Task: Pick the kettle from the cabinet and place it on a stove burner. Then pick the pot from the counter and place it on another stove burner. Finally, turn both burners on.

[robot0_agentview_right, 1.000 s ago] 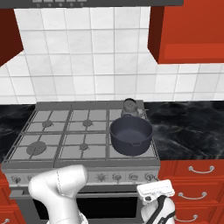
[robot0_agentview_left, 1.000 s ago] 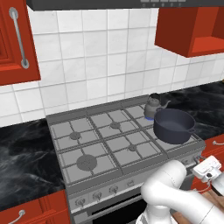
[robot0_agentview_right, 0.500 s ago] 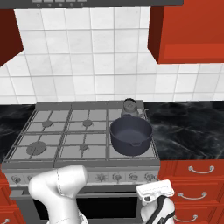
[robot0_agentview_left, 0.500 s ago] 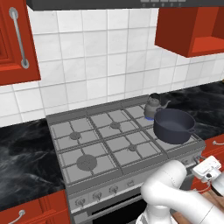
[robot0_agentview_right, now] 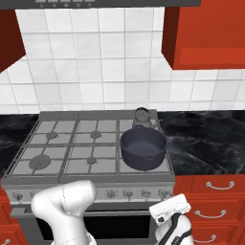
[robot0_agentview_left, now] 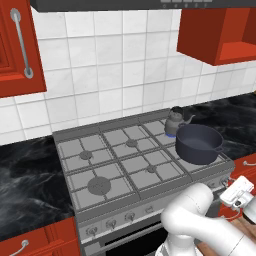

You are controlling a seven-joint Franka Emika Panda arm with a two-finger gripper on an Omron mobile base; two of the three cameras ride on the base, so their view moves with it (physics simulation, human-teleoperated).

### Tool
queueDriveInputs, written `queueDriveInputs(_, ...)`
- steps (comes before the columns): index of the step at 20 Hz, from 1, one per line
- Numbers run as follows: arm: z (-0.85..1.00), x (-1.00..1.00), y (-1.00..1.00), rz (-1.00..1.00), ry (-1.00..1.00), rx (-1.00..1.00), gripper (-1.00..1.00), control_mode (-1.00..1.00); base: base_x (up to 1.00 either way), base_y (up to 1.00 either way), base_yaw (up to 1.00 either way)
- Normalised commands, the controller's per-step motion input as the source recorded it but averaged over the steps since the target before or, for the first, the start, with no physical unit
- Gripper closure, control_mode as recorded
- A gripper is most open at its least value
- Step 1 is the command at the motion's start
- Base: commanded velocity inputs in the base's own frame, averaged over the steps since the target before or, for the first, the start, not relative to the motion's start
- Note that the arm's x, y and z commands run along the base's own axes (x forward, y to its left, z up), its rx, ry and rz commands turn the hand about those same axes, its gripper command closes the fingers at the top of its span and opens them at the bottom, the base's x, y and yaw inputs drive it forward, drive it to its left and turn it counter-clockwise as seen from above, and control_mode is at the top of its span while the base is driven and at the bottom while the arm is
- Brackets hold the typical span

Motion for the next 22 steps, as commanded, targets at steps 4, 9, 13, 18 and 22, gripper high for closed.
queueDriveInputs(4,0.00,-0.12,0.04,0.00,-0.06,-0.31,1.00,-1.00,0.00,0.00,0.00)
queueDriveInputs(9,0.01,-0.14,0.03,0.00,-0.10,-0.32,1.00,-1.00,0.00,0.00,0.00)
queueDriveInputs(13,0.03,-0.16,0.00,-0.01,-0.13,-0.35,1.00,-1.00,0.00,0.00,0.00)
queueDriveInputs(18,0.03,-0.19,0.00,-0.02,-0.15,-0.35,1.00,-1.00,0.00,0.00,0.00)
queueDriveInputs(22,0.01,-0.19,0.00,-0.03,-0.16,-0.35,1.00,-1.00,0.00,0.00,0.00)
